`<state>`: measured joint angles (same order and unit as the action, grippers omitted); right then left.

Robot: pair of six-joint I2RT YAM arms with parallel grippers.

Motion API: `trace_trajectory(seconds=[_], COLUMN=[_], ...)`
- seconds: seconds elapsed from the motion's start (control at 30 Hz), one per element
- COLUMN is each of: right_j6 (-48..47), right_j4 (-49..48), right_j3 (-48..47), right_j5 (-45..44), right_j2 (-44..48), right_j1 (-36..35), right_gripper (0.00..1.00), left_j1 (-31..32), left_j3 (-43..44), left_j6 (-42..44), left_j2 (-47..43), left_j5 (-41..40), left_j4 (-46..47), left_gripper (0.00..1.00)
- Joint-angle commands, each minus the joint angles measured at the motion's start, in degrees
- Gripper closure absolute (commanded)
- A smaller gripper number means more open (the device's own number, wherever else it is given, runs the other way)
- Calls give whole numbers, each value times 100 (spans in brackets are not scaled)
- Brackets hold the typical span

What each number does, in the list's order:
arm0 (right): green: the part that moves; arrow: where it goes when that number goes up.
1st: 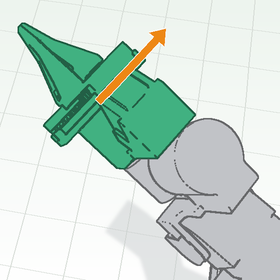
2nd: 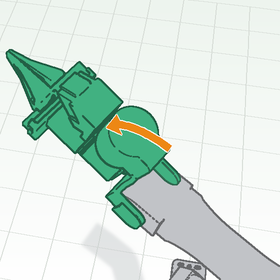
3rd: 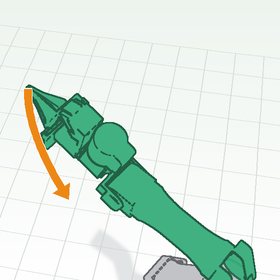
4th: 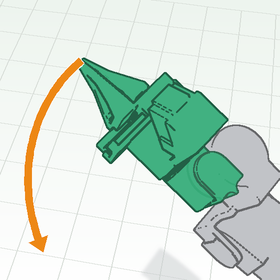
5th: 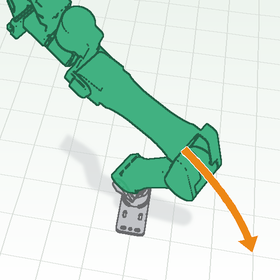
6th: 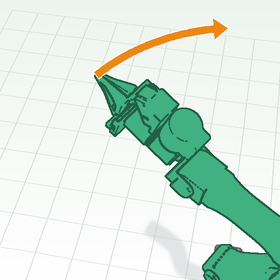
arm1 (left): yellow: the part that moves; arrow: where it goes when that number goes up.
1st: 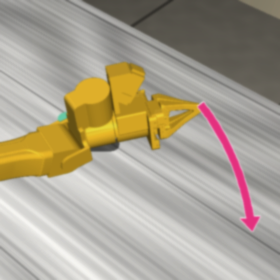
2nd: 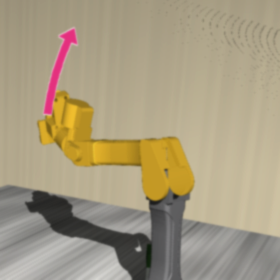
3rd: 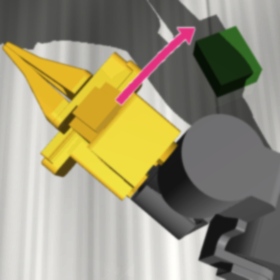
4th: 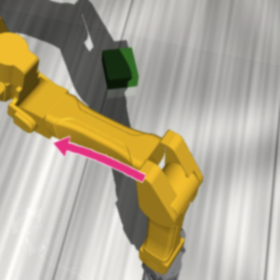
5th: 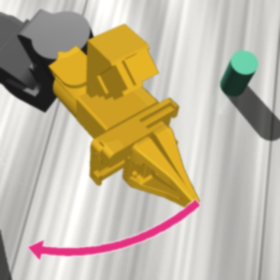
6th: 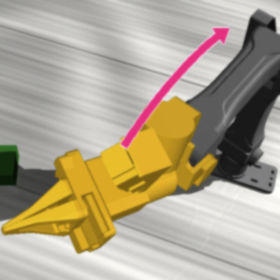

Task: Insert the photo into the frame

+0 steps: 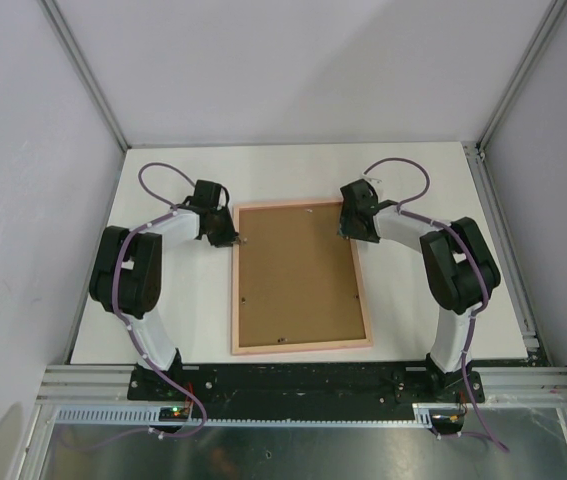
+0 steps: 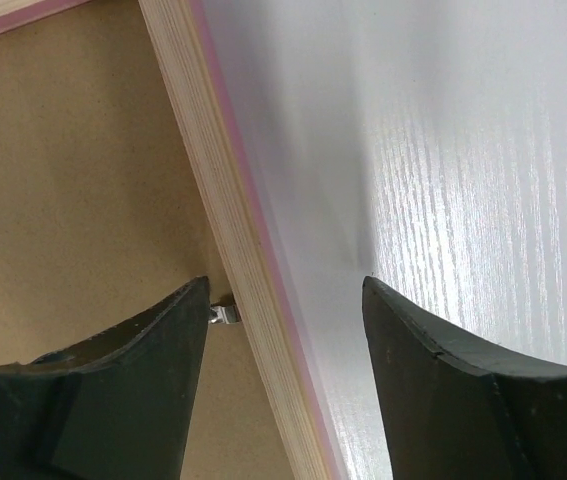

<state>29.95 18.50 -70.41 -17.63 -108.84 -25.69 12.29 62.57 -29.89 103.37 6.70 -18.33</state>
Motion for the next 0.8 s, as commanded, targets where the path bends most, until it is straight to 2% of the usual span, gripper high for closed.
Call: trace_trajectory(seconds=[0.0,0.27,0.43,0.6,0.77], right_j6=[27,-50,-107,-120,-188], right_j4=[145,125,19,-24,-163], right_j3=[-31,-10,141,422,883], right_j5=[94,245,438,585,695], right_j2=[244,496,784,1079,1349], right_j1=[-16,17,34,56,78], right_gripper=[32,27,26,28,31], left_j1=[-82,-91,-87,-42,100], left_j3=[217,328,356,445,585], left_j6=[228,554,726,921,1140], left_j2=[-140,-516,-609,-517,-323], left_j5=[100,-139,-147,-153,-576], left_j4=[102,106,107,98,-26], left_gripper=[96,70,58,48,39])
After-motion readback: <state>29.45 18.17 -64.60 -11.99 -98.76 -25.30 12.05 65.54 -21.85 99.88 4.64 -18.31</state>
